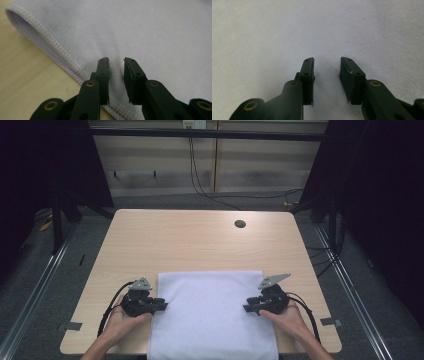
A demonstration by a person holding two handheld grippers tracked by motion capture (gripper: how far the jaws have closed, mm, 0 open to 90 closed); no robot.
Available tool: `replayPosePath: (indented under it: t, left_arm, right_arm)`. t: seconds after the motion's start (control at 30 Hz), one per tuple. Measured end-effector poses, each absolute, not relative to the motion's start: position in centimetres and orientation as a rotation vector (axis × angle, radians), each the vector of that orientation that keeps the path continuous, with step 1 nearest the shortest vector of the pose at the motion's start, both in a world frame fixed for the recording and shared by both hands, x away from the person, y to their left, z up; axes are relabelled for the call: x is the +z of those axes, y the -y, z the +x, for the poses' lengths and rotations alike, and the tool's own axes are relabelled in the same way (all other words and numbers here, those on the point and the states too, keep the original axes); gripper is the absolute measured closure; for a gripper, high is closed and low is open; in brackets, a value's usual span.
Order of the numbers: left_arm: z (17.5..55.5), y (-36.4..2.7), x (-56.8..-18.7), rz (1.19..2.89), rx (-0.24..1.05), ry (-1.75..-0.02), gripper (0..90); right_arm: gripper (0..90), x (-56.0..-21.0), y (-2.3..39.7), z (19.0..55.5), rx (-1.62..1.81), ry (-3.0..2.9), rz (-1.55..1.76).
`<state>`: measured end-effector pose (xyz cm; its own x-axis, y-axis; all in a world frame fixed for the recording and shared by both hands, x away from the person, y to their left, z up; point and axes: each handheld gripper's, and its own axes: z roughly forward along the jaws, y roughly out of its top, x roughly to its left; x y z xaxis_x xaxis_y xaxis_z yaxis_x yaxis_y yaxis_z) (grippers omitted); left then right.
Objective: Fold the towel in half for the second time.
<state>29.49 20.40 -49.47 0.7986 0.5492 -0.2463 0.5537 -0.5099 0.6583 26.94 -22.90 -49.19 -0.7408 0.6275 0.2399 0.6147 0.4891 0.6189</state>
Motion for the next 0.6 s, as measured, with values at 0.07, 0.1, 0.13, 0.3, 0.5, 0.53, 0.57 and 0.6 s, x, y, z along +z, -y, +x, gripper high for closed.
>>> replayPosePath:
  t: [0.07,0.1,0.13,0.3,0.5,0.53,0.57,0.6]
  left_arm:
    - [29.2,-20.5,-49.4,2.219,-0.074,-0.782,70.7]
    - [29.1,-20.4,-49.4,2.226,-0.064,-0.78,70.5]
    - [28.9,-20.2,-49.2,2.246,-0.056,-0.769,70.9]
    - [29.2,-19.8,-48.7,2.242,-0.037,-0.745,69.8]
    - [32.3,-20.2,-48.0,2.149,0.035,-0.841,68.4]
    - [32.8,-20.4,-48.0,2.122,0.035,-0.855,68.4]
    - [33.2,-20.6,-48.0,2.115,0.027,-0.863,68.7]
    - [33.3,-20.6,-47.9,2.117,0.04,-0.871,68.7]
  right_arm:
    - [63.6,-49.1,23.1,26.0,1.108,-2.723,1.111]
    - [61.8,-49.1,23.2,25.4,1.123,-2.74,1.101]
    - [62.1,-49.1,23.2,25.0,1.133,-2.747,1.084]
    - [59.1,-48.8,23.4,24.8,1.127,-2.729,1.061]
    - [59.6,-47.0,26.6,27.9,1.208,-2.486,1.159]
    - [60.5,-46.8,27.1,28.3,1.22,-2.457,1.166]
    - [61.1,-46.6,27.7,28.9,1.181,-2.407,1.147]
    - [60.6,-46.6,28.1,29.4,1.157,-2.391,1.136]
